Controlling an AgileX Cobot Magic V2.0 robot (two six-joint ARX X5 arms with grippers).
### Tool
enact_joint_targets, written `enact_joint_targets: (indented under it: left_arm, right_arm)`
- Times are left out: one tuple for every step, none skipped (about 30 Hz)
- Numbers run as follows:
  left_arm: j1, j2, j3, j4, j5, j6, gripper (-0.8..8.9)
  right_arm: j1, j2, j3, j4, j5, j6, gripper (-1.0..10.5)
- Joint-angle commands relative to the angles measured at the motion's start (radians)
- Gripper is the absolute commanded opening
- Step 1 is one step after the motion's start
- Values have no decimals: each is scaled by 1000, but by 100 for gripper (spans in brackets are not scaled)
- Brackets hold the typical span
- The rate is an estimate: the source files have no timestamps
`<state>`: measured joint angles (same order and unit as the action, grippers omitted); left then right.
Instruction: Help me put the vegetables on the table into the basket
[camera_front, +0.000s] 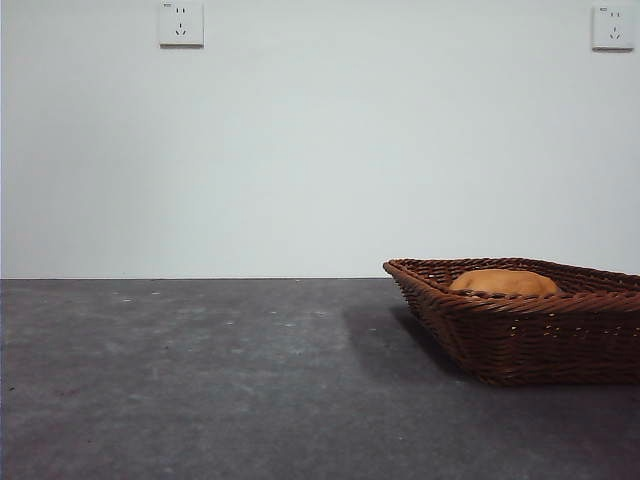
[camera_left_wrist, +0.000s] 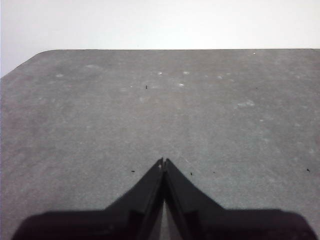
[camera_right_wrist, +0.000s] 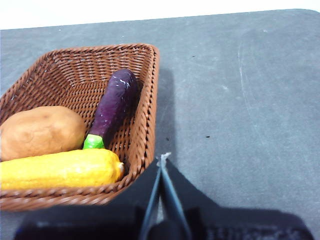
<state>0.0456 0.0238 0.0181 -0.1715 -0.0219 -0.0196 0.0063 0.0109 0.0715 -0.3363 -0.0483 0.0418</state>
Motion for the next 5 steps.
enact_joint_targets:
  left_arm:
    - [3, -1, -10, 6, 3, -6, -3]
    - [3, -1, -10, 6, 3, -6, -3]
    - [3, -1, -10, 6, 3, -6, -3]
    - [3, -1, -10, 6, 3, -6, -3]
    - [3, -1, -10, 6, 3, -6, -3]
  right_arm:
    - [0, -2, -8, 6, 4, 10, 0]
    - [0, -2, -8, 6, 4, 10, 1]
    - [0, -2, -8, 6, 4, 10, 1]
    - [0, -2, -8, 6, 4, 10, 1]
    - [0, -2, -8, 6, 4, 10, 1]
